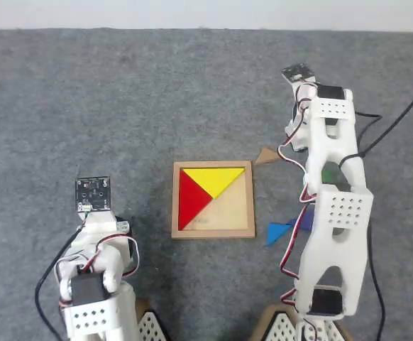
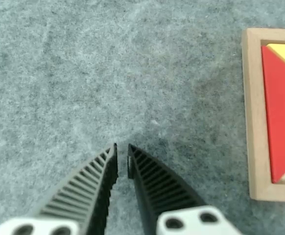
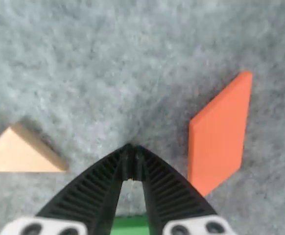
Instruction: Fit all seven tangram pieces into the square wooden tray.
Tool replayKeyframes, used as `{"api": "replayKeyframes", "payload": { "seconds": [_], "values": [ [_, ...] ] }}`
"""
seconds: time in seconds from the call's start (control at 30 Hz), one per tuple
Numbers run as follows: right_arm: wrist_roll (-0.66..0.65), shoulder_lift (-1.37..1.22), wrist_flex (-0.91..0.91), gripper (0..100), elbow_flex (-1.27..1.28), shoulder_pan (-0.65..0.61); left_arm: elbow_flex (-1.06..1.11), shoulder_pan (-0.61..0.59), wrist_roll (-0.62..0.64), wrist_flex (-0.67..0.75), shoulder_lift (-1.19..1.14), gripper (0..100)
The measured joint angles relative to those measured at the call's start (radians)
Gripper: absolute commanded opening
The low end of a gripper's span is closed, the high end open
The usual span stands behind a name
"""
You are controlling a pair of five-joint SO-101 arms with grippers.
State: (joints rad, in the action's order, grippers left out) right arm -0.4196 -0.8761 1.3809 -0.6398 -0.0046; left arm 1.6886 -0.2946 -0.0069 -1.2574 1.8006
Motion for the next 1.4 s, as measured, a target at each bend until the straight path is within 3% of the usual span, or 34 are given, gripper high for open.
{"api": "replayKeyframes", "payload": {
  "seconds": [0.17,0.4,0.5,0.67,0.93,1.17,1.4],
  "values": [
    [-0.003,0.069,0.023,2.7,0.009,0.049,0.0,0.0,0.0,0.0,0.0,4],
    [-0.006,0.143,-0.002,20.9,0.008,0.092,0.0,0.0,0.0,0.0,0.0,4],
    [-0.006,0.115,-0.084,23.8,0.008,0.097,0.0,0.0,0.0,0.0,0.0,4],
    [0.017,0.023,-0.173,23.7,-0.009,0.106,0.0,0.0,0.0,0.0,0.0,4],
    [-0.041,-0.043,-0.132,22.9,-0.106,0.095,0.0,0.0,0.0,0.0,0.0,4],
    [-0.137,-0.058,-0.031,5.3,-0.107,0.014,0.0,0.0,0.0,0.0,0.0,4],
    [-0.146,-0.058,0.021,3.7,-0.112,-0.011,0.0,0.0,0.0,0.0,0.0,4]
  ]
}}
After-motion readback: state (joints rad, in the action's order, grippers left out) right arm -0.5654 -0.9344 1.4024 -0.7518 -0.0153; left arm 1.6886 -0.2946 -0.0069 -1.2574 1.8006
